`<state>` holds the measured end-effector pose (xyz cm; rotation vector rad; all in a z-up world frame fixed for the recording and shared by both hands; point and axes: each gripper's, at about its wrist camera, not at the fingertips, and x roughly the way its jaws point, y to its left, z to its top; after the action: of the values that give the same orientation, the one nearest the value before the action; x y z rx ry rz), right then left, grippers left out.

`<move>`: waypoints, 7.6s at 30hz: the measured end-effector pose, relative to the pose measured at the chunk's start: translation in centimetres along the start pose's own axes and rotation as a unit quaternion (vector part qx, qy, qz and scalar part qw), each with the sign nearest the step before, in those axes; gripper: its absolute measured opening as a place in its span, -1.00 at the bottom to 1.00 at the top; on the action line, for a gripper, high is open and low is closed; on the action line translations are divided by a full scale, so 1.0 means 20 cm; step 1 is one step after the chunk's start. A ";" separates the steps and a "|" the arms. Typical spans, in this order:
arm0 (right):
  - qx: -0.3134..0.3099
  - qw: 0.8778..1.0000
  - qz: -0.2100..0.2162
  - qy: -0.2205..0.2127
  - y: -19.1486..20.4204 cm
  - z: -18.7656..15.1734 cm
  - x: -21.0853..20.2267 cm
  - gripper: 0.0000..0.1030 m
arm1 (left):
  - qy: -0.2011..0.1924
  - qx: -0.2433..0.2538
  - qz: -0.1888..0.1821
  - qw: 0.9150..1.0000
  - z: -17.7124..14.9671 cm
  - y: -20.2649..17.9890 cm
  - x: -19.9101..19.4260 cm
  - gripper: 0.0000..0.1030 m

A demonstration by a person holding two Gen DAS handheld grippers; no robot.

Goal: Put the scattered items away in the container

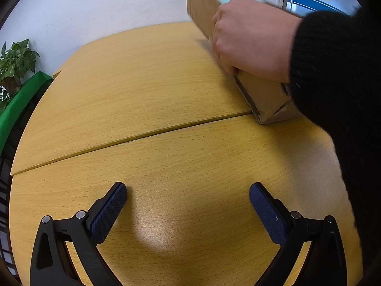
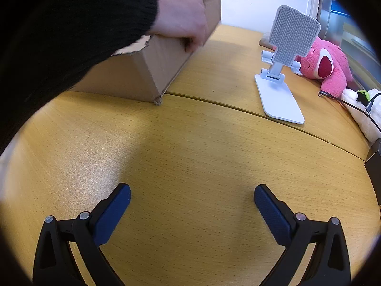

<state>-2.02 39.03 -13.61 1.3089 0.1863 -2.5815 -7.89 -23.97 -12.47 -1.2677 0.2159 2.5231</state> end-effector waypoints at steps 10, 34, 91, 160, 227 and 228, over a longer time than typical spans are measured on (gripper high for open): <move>0.000 1.000 0.000 0.000 0.00 0.00 0.00 1.00 | 0.000 0.000 0.000 1.000 -0.02 -0.02 -0.01 1.00; 0.000 1.000 0.000 0.000 0.00 0.00 0.01 1.00 | 0.000 -0.014 0.007 1.000 -0.15 -0.14 0.01 1.00; 0.003 1.000 -0.001 0.001 0.00 -0.01 0.00 1.00 | 0.001 -0.020 0.011 1.000 -0.23 -0.19 0.03 1.00; -0.067 0.982 0.168 -0.048 1.62 -0.03 -0.37 0.99 | -0.027 -0.177 -0.147 0.973 -0.20 -0.94 -0.47 1.00; -0.317 0.896 0.127 -0.285 1.45 1.42 -1.05 0.32 | -0.296 -0.042 -0.079 0.951 1.22 -0.63 -1.36 0.54; -0.322 0.895 0.124 -0.284 1.44 1.49 -1.03 0.32 | -0.296 -0.044 -0.080 0.951 1.29 -0.60 -1.33 0.54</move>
<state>-5.64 7.98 20.47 0.3040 0.6425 -2.2540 -8.37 -11.15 24.30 -0.4778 -0.1340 2.6518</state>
